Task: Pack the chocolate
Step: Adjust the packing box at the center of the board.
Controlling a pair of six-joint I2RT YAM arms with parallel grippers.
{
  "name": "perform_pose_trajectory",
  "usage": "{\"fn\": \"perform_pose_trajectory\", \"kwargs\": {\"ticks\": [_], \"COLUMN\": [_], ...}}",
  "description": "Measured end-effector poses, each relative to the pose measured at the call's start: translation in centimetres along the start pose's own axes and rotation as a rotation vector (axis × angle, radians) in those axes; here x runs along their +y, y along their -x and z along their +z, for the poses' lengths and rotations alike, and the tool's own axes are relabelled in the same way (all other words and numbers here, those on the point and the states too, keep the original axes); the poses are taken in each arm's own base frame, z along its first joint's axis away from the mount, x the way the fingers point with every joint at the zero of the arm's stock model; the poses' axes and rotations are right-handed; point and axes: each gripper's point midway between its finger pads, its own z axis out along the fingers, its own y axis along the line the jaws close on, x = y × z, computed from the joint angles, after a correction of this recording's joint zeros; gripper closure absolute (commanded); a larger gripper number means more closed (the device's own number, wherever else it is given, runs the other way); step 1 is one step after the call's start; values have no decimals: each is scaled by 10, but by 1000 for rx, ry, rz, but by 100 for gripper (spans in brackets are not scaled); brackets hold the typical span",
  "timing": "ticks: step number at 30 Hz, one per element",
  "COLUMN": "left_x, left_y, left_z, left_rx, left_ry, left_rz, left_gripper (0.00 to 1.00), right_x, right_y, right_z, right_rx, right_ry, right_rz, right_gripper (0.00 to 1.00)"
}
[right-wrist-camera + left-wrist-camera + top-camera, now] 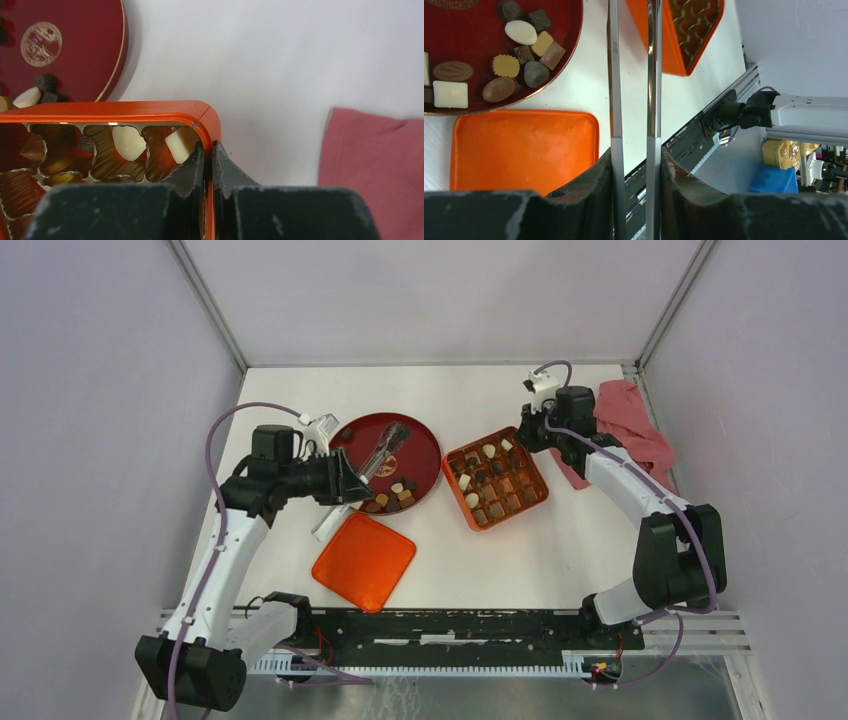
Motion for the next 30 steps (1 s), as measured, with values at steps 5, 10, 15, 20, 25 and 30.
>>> {"fn": "perform_pose_trajectory", "kwargs": {"ticks": [5, 10, 15, 20, 25, 30], "left_x": [-13, -23, -39, -51, -54, -61], "left_y": [3, -1, -12, -33, -53, -68], "left_z": [-5, -1, 11, 34, 55, 63], "left_rx": [-34, -37, 10, 107, 199, 258], "left_ry": [-43, -83, -120, -129, -106, -103], "left_rz": [21, 33, 49, 87, 111, 139], "left_gripper": [98, 98, 98, 98, 98, 98], "right_x": [1, -1, -2, -2, -3, -4], "right_y": [-40, -69, -86, -105, -112, -113], "right_z": [4, 8, 10, 13, 18, 20], "right_rx": [86, 152, 176, 210, 223, 223], "right_ry": [5, -4, -19, -28, -33, -35], "right_rz": [27, 58, 93, 127, 143, 147], "right_gripper": [100, 99, 98, 96, 93, 80]}}
